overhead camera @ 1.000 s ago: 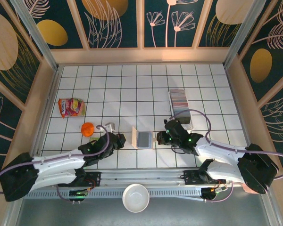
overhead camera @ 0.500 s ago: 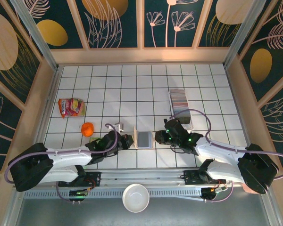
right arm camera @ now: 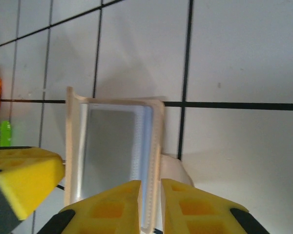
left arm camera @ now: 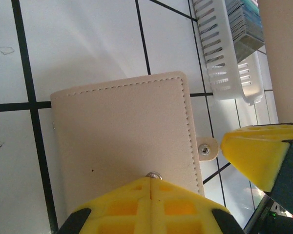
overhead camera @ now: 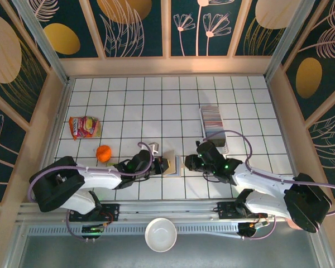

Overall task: Put the credit cards into the card holder
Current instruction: Close the card holder at the bottom-center of the table.

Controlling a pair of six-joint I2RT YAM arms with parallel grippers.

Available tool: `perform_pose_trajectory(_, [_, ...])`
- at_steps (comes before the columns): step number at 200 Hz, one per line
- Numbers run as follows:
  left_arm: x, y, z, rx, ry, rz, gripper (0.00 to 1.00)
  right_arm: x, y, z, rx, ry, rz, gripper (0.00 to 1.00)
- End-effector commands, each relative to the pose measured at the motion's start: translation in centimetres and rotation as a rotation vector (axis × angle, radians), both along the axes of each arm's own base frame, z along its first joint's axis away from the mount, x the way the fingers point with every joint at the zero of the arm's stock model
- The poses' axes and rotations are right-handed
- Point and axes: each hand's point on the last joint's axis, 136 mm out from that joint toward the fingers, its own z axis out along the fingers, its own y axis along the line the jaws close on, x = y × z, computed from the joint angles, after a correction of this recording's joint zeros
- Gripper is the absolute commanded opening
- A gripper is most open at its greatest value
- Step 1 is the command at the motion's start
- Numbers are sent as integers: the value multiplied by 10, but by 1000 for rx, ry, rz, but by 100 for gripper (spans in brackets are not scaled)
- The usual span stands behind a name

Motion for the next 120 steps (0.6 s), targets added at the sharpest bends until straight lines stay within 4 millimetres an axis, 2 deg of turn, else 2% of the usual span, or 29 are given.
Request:
perform_pose_trajectory(1, [0,-7,0,5,-17,-26,0,-3,-12,-13,-32,31,-26,17])
perform_pose_trajectory(28, [-2,-4,-12,53,-4,-29,0,-1,-22,-19,-85,42,-45,20])
perform_pose_trajectory(76, [-7,-9,-25,83,19,-53,0,2,-25,0,-31,-10,-72,23])
perform_pose_trajectory(104, [-7,-5,-29,102,20,-47,0,-2,-35,-9,-43,17,-95,23])
perform_pose_trajectory(120, [-9,-3,-31,106,23,-46,0,-6,-33,-16,-18,47,-81,23])
